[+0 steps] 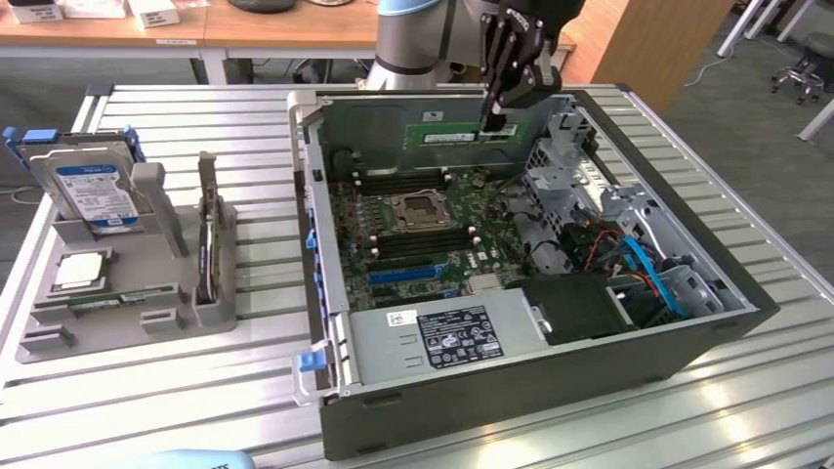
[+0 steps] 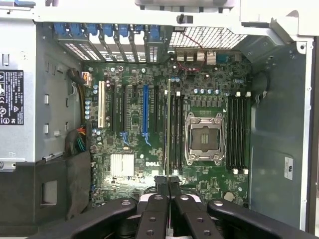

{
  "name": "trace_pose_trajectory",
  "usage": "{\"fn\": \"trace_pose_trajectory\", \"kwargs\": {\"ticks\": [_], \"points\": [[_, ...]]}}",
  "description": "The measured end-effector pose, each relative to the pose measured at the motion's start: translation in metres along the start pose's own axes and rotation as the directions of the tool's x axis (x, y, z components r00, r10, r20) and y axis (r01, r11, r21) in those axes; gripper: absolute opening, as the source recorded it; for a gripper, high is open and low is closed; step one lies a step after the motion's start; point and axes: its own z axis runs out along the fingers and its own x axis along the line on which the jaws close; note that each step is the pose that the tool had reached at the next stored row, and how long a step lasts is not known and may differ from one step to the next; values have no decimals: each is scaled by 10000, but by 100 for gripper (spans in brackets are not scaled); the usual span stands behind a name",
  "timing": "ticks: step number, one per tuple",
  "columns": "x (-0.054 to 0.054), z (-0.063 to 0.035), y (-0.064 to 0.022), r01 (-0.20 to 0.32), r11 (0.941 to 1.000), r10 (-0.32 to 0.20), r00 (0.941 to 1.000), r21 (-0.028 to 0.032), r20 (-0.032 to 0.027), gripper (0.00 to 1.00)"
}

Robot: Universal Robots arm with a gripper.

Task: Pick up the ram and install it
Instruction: 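Pick up the ram and move it above insertion slot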

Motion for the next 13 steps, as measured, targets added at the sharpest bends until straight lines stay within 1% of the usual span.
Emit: {"fn": "trace_pose_trajectory", "kwargs": {"ticks": [13], "points": [[6, 223, -10, 0, 10000, 0, 10000, 1, 2, 12]]}}
